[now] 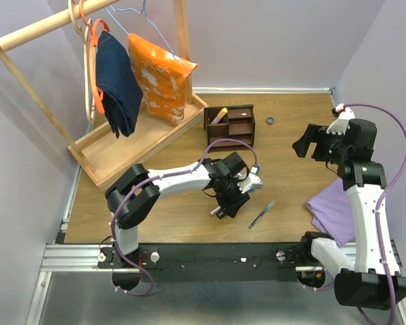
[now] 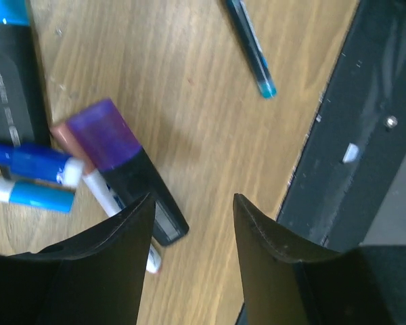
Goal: Sort the stationery into containers
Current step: Pick up the pen from the center of the board.
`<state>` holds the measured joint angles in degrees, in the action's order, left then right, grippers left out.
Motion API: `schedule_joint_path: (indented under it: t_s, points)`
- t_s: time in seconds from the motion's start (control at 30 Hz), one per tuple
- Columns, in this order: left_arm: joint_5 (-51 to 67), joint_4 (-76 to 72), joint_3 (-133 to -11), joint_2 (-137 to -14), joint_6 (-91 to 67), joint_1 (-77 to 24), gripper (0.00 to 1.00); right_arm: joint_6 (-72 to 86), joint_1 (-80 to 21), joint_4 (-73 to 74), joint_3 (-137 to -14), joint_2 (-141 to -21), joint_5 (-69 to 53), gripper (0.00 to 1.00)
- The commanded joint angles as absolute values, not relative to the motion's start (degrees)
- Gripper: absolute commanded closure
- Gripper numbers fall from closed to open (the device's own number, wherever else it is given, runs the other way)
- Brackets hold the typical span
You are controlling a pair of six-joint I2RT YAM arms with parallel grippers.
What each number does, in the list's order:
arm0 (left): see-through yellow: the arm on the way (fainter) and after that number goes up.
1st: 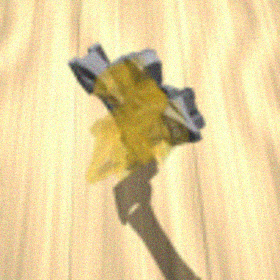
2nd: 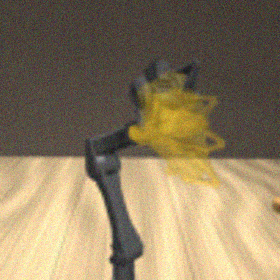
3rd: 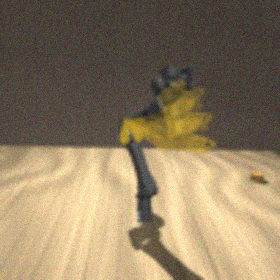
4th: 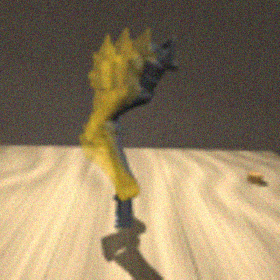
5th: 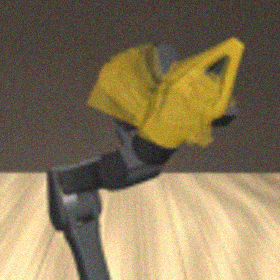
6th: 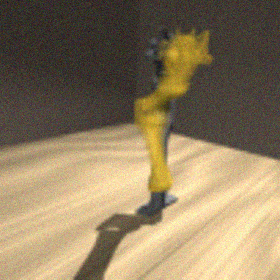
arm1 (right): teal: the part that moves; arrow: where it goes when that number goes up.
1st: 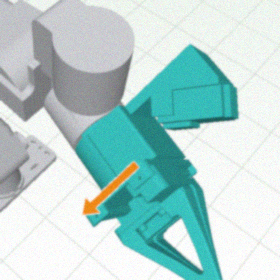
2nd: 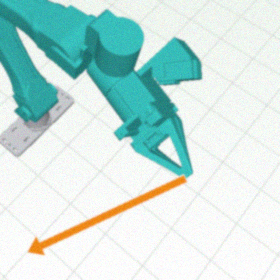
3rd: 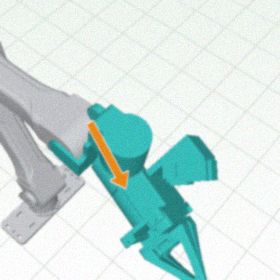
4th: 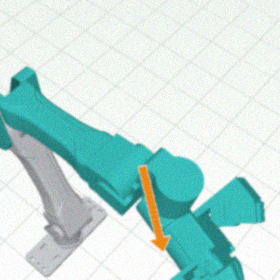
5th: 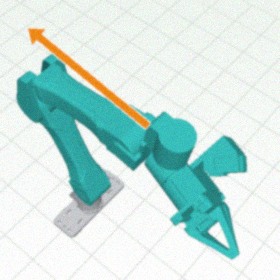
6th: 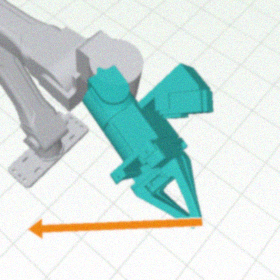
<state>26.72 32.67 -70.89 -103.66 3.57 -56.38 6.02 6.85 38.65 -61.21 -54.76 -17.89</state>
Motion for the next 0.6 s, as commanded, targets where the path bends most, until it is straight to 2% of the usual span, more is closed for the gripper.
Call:
schedule_joint_path:
  t_s: [0.0, 0.43, 0.57]
  points:
    - [24.00, 32.61, -74.18, -107.66, 3.08, -56.69, 0.41, 6.24, 7.12, 37.79, -60.12, -52.21, -18.72, 0.03]
    - [20.22, 34.89, -81.30, -115.04, 4.22, -57.22, 0.43, 4.84, 7.12, 37.18, -58.89, -50.89, -18.98, 0.03]
    - [18.37, 35.85, -82.97, -114.70, 3.52, -57.83, 0.46, 4.04, 7.12, 37.00, -59.41, -50.89, -18.81, 0.03]
